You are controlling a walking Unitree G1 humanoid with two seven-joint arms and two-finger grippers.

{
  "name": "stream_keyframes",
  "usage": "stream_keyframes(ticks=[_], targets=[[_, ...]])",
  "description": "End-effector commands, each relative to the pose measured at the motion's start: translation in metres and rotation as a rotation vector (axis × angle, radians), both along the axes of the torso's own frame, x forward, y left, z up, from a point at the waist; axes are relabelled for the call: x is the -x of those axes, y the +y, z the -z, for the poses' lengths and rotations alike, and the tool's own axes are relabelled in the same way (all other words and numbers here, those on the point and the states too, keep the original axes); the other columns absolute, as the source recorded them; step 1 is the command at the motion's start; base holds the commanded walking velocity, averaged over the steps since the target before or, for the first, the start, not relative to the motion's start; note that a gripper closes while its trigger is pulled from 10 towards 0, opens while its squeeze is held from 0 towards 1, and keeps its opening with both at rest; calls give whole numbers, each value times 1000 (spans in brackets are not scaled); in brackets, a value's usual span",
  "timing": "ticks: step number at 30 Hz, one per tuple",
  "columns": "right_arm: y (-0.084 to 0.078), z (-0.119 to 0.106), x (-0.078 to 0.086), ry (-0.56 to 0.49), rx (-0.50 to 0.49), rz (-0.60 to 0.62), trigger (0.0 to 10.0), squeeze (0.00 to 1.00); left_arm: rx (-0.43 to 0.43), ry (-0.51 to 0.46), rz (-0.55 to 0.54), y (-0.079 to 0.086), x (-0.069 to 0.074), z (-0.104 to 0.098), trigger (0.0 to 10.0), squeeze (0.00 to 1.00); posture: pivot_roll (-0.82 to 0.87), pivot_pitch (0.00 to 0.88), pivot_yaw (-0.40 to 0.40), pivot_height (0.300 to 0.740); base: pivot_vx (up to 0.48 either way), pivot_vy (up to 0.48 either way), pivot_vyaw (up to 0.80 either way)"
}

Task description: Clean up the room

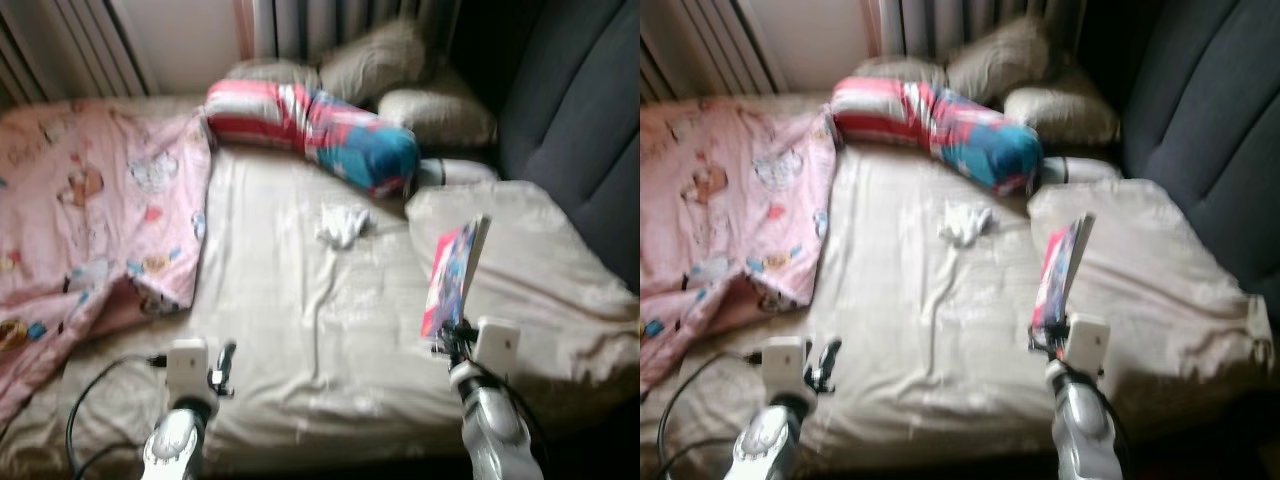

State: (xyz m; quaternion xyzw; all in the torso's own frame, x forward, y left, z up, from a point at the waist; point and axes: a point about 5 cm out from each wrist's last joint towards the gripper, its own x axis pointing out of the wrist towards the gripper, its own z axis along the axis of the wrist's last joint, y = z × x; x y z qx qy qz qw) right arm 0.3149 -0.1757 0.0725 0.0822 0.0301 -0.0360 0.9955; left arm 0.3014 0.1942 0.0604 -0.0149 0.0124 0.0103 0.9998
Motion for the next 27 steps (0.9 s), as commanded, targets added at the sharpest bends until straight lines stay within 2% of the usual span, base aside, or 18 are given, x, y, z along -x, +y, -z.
stream_keyframes(ticks=[1,12,20,27], targets=[[3,-6,-1,-38,5,-12,10000,0,-3,24,-8,3,5,7,10000,0,-21,234,1,740,0,0,0],[5,-4,-1,-27,23,-41,10000,0,8,29,-8,2,6,8,10000,0,-25,235,2,740,0,0,0],[0,3,1,22,62,-25,10000,0,15,37,1,-1,7,9,10000,0,-27,235,3,740,0,0,0],[0,3,1,25,52,-14,10000,0,15,42,1,-1,7,10,10000,0,-25,237,2,740,0,0,0]])
